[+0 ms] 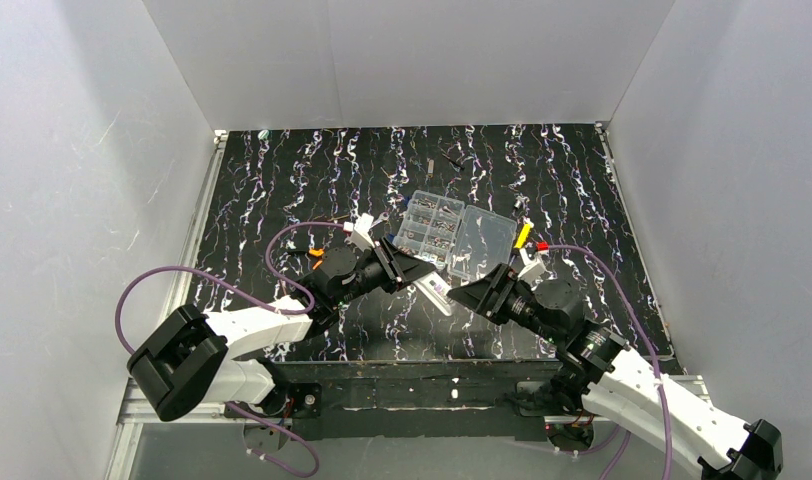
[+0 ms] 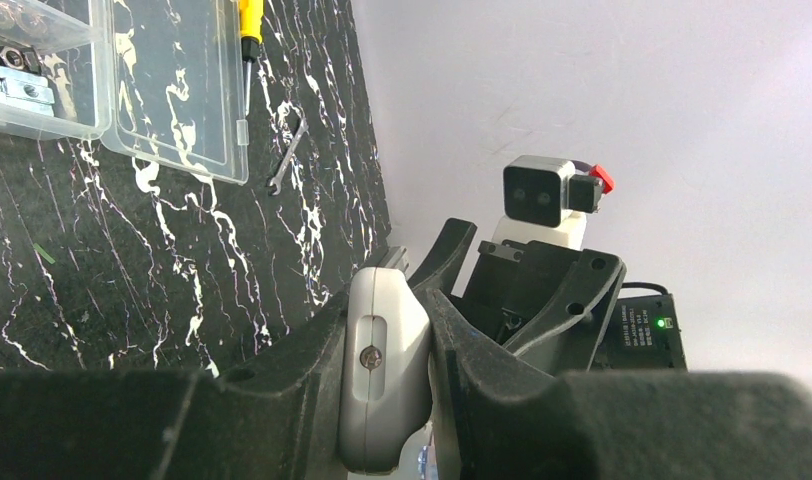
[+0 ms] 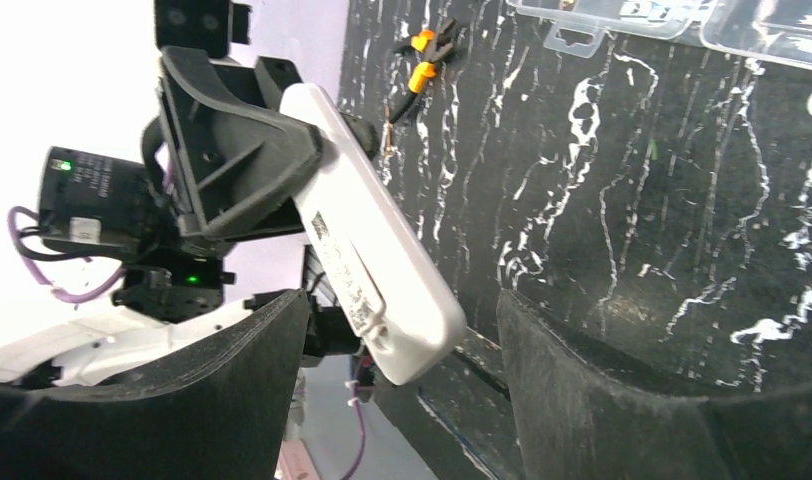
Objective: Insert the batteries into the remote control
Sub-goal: Load the battery cover into the remote control.
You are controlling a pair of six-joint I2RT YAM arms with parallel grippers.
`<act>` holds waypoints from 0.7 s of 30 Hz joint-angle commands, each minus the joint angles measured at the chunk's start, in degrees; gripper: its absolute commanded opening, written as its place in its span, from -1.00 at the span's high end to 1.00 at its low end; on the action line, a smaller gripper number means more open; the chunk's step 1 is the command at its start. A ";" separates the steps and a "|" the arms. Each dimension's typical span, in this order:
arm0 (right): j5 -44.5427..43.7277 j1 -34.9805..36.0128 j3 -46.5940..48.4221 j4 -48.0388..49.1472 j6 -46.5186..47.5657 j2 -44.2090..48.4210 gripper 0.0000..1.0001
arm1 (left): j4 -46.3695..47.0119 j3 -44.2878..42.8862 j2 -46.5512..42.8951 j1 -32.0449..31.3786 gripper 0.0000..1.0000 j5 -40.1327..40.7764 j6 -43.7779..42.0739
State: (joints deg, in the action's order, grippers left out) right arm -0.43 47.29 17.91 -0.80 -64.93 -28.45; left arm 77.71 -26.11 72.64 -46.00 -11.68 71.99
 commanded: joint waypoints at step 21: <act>4.64 -0.27 2.60 3.15 1.17 -6.32 0.74 | 4.73 -2.33 -0.91 -0.35 1.00 -1.37 -0.11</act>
State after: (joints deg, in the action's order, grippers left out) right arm 3.86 46.70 18.00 3.38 -66.85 -34.85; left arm 77.62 -26.11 72.84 -45.56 -11.55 71.99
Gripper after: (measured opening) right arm 0.436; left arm 0.258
